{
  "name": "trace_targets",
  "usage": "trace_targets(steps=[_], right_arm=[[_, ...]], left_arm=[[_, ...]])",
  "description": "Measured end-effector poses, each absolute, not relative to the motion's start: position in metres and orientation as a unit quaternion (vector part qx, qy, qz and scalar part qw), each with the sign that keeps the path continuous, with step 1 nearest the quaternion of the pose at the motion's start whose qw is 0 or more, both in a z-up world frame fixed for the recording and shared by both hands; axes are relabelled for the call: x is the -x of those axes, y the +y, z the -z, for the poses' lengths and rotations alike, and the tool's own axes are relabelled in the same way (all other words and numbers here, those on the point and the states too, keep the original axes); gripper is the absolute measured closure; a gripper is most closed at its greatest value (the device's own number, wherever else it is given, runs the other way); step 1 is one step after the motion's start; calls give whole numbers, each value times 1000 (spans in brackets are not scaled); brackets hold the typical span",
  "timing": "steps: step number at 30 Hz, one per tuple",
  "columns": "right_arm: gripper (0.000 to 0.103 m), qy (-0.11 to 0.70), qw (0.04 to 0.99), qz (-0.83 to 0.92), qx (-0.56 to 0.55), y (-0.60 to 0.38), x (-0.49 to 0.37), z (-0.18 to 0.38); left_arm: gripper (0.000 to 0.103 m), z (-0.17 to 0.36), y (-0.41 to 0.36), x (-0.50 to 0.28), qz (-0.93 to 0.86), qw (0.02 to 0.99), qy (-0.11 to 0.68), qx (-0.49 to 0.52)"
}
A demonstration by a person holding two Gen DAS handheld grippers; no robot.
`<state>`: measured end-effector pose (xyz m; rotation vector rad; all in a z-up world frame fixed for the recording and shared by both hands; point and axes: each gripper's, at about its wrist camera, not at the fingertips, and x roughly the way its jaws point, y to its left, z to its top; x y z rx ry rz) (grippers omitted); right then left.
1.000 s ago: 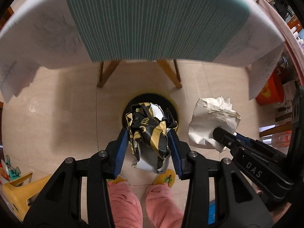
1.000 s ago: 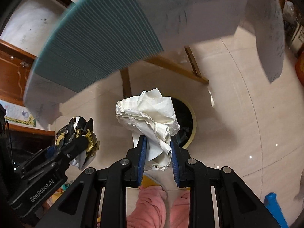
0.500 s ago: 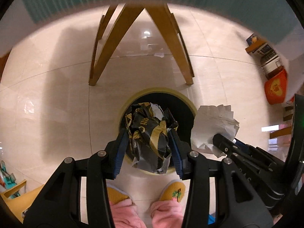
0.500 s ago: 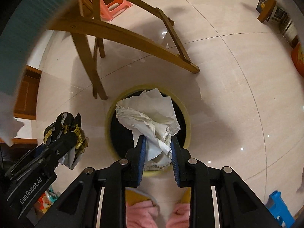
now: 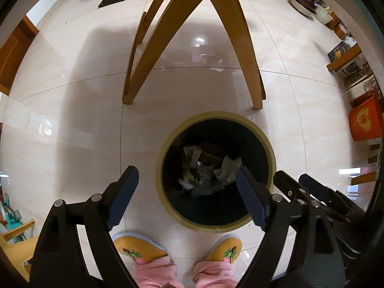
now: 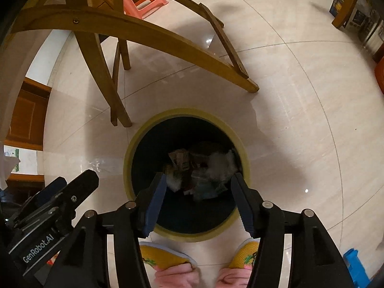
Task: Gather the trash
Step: 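Move both tools back over the table toward the checkered paper cup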
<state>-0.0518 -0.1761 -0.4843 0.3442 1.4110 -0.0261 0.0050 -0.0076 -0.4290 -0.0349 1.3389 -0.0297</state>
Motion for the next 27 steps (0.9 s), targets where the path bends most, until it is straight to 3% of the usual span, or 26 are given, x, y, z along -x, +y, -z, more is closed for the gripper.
trace_targets(steps=[10, 14, 27], right_arm=[[46, 633, 760, 6, -144, -189, 62, 423], [40, 624, 770, 1, -135, -194, 65, 384], [36, 600, 787, -31, -139, -210, 89, 231]], left_arm=[[21, 367, -17, 10, 8, 794, 608, 6], [17, 332, -18, 18, 10, 796, 605, 9], [14, 165, -18, 55, 24, 814, 580, 30]])
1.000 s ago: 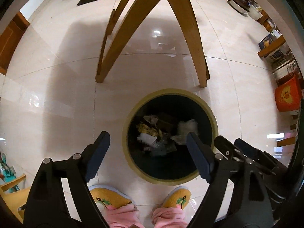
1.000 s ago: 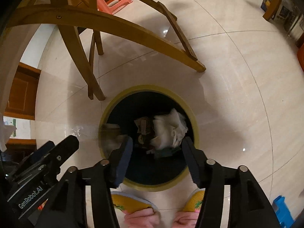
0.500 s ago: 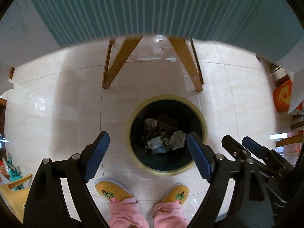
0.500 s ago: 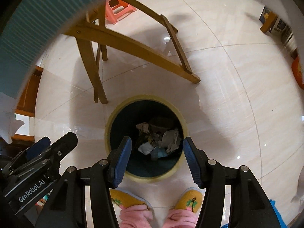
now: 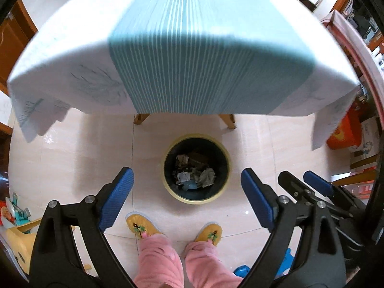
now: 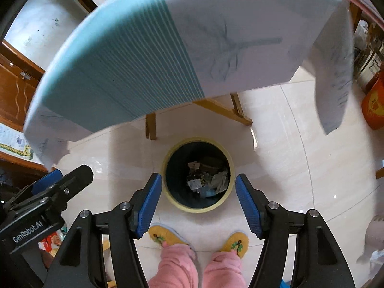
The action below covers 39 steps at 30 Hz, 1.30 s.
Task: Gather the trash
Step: 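Move both tools back over the table toward the checkered paper cup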
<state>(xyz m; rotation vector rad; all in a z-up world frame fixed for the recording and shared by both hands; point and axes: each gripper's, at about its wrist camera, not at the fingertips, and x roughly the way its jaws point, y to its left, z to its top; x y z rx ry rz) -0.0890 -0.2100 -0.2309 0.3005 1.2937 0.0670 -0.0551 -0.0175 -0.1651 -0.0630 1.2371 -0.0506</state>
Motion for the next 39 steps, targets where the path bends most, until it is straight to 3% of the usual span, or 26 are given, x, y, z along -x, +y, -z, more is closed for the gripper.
trace_targets(steps=[12, 23, 39], right_arm=[[35, 553, 820, -83, -119, -203, 108, 86], [35, 490, 858, -117, -99, -204, 101, -10], [28, 409, 898, -132, -92, -219, 17, -109]], left_arm=[[14, 43, -26, 86, 54, 841, 539, 1], [14, -63, -21, 79, 51, 879, 475, 5], [13, -144, -23, 15, 76, 907, 414, 23]])
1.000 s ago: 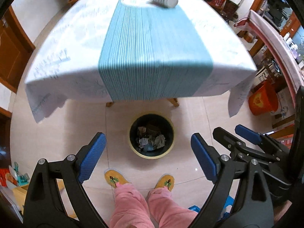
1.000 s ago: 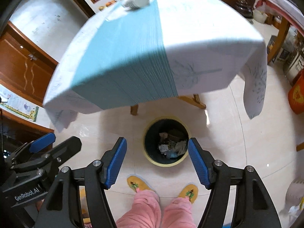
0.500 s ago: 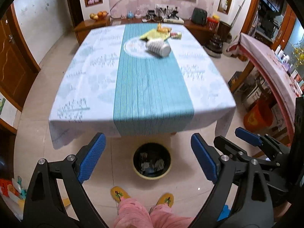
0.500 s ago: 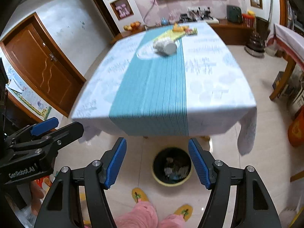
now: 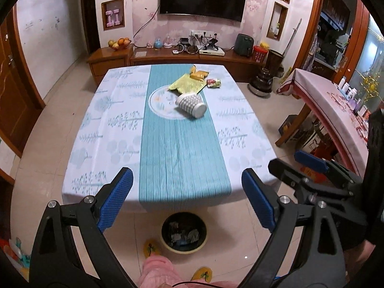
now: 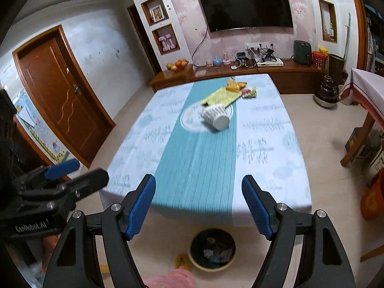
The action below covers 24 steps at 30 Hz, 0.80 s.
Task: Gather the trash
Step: 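Move both tools back over the table toward the checkered paper cup, then grasp the grey checkered paper cup with the right tool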
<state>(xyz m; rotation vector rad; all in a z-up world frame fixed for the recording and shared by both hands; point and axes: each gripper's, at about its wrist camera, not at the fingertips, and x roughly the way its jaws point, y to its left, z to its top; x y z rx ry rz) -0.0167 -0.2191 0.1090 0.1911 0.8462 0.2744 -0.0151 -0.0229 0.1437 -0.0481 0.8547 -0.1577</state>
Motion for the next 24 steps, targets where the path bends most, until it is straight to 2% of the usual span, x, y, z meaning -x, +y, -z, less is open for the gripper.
trace_targets(steps=[6, 11, 18, 24], right_arm=[[28, 421, 893, -128, -91, -214, -63, -109], [28, 450, 882, -106, -94, -205, -152, -85], [28, 532, 838, -74, -94, -188, -304, -10], [31, 598, 792, -68, -103, -182, -390, 62]], left_arm=[[13, -142, -13, -54, 104, 905, 413, 6], [13, -127, -3, -140, 141, 893, 427, -21], [13, -71, 11, -289, 195, 852, 484, -50], [13, -19, 16, -380, 237, 817, 522, -67]])
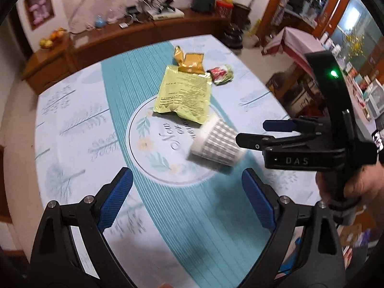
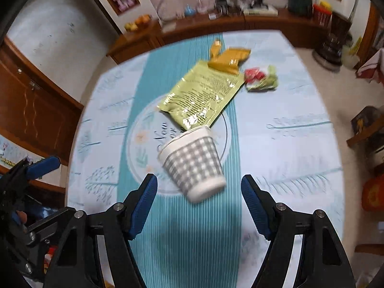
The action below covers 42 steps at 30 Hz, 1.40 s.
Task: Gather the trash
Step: 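Grasp the grey checkered paper cup with the right tool, then grasp the yellow-green packet with the left tool while the right tool holds the cup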
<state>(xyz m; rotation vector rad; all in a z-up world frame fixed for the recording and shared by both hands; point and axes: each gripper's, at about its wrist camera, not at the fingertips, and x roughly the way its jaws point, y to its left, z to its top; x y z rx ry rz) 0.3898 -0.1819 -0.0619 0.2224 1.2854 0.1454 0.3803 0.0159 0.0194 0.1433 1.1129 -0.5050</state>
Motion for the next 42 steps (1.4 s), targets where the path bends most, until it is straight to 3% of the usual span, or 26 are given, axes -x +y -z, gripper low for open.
trace_targets(steps=[7, 14, 17, 19, 22, 30, 42], right_arm=[[35, 666, 730, -86, -125, -186, -447, 134], [36, 688, 697, -113, -169, -191, -462, 156], [54, 694, 689, -128, -165, -184, -461, 158], [57, 699, 685, -132, -156, -178, -462, 159], [69, 703, 682, -137, -151, -170, -458, 159], [80, 667, 714, -122, -176, -158, -437, 137], [82, 556, 772, 34, -305, -246, -412, 104]], left_arm=[[13, 20, 21, -438, 260, 789, 554, -56], [13, 39, 28, -456, 268, 774, 572, -50], [13, 42, 28, -459, 272, 770, 574, -55], [13, 42, 26, -461, 275, 769, 574, -58], [13, 42, 23, -467, 278, 768, 573, -61], [13, 42, 11, -487, 284, 763, 578, -58], [13, 66, -23, -542, 283, 734, 616, -33]])
